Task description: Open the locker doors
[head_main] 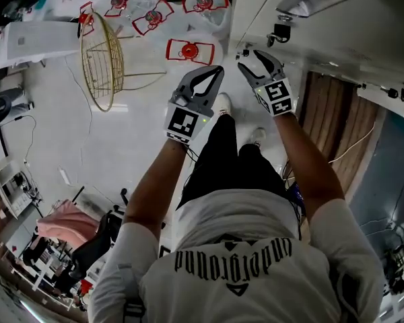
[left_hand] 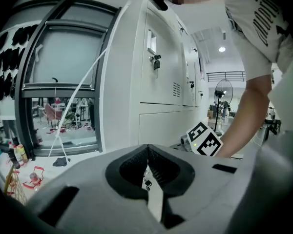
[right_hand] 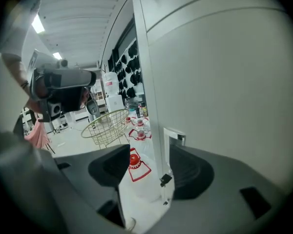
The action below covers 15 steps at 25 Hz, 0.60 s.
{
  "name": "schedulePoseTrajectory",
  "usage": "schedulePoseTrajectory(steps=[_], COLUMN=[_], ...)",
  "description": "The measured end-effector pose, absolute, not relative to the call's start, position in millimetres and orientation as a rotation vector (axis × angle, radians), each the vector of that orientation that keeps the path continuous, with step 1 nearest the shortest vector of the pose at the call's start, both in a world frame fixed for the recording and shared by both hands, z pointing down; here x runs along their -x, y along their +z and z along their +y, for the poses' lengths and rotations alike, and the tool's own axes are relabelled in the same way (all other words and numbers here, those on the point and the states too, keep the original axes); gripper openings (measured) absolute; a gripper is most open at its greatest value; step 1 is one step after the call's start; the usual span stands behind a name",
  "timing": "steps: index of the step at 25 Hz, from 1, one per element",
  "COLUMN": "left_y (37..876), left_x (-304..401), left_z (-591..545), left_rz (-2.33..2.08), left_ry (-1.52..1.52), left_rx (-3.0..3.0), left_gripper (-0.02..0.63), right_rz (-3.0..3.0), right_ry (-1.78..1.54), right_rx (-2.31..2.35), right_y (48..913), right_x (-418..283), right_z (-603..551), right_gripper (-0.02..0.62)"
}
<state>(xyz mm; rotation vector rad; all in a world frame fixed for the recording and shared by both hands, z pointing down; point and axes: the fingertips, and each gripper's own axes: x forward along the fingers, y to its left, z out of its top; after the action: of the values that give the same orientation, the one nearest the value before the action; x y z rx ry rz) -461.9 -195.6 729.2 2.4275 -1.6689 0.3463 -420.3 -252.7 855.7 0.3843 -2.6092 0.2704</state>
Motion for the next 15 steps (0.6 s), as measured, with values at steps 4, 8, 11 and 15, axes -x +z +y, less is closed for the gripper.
schedulePoseTrajectory(steps=[4,8,11,15], left_y=[743.1,749.0,749.9,749.9], left_x=[468.1,470.9,470.4,468.3], left_z=[-202.9,-209.1,-213.5,-215.5], left_rz=[-1.648,-1.642,-1.628,-1.629], left_ry=[0.347,0.345,0.349,0.35], left_rx=[-2.426,-2.428,-2.436,-2.44], left_gripper=[0.009,0.009,0.008,0.008], right_rz=[-2.61,-2.619,-2.623,-2.625], right_ry=[0.274,0.246,0.219,0.198], right_rx=[-0.403,-0.466,-0.53,-0.54], right_y=[872.3,880.1,877.3,880.3], right_x=[437.6,447.4,453.3,456.0], right_z=[-265.6,-270.3,-271.2,-270.2], right_gripper=[0.261,0.245,0.243,0.256])
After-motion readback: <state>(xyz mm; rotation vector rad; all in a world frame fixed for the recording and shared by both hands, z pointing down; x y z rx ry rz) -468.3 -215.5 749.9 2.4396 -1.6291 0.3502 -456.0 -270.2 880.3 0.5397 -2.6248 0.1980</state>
